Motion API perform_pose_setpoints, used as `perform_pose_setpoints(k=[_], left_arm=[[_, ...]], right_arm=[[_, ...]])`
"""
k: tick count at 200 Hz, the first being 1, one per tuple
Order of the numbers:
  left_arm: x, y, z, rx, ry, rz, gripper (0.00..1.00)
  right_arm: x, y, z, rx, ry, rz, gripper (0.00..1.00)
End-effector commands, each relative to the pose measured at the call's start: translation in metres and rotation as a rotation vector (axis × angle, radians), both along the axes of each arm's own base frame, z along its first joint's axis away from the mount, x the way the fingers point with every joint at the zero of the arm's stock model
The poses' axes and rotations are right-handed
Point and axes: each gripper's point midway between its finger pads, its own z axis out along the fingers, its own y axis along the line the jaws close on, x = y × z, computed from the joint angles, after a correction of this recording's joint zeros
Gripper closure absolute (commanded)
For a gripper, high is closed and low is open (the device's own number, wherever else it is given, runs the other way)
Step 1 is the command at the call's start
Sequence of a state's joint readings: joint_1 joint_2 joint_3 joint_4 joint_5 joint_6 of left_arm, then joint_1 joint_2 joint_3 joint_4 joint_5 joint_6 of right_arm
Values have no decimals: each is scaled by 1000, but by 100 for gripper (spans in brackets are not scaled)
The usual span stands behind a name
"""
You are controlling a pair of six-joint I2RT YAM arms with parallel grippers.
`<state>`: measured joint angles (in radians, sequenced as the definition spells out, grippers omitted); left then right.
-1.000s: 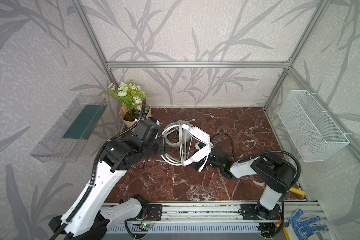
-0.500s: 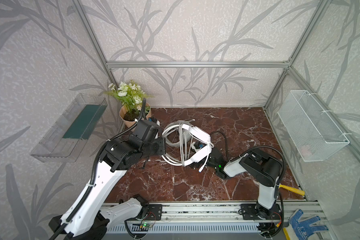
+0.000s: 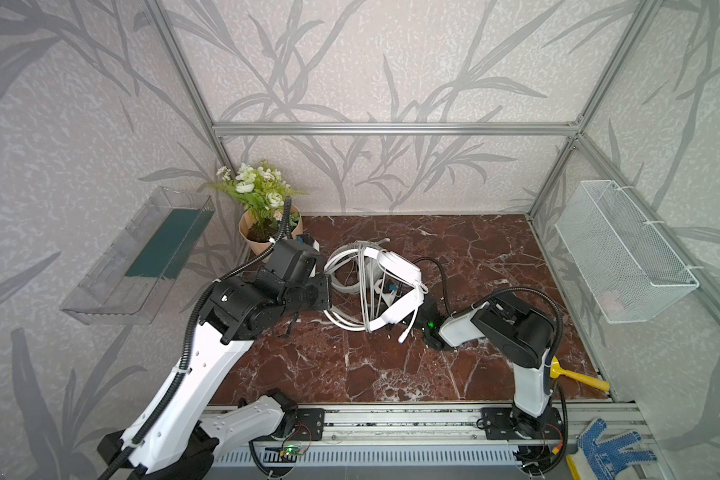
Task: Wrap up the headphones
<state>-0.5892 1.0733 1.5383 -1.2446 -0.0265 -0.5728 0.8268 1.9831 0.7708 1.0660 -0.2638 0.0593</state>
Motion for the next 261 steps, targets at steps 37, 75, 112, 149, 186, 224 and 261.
perform_pose_setpoints(k=[37,75,112,149,186,224,261], left_arm=[[3,-4,20,-78,-67,11,100],[2,-3,21,-77,-71,12,100],[3,-3,22,-77,-73,14,100],[5,-1,23,-70,-81,24,100],[7,2,20,-48,-80,43,100],[11,5,21,-36,-87,67,100],[12,9,28,-29,-112,82,100]], right_arm=[[4,4,-9,-18,6,7,53],[2,1,-10,-18,14,6,62],[-2,-2,-8,-11,20,7,72],[-7,-5,-7,-14,32,17,85],[-20,-7,-7,-10,56,41,94],[-41,-5,-6,-20,52,67,98],[-48,-13,-11,-30,58,32,100]])
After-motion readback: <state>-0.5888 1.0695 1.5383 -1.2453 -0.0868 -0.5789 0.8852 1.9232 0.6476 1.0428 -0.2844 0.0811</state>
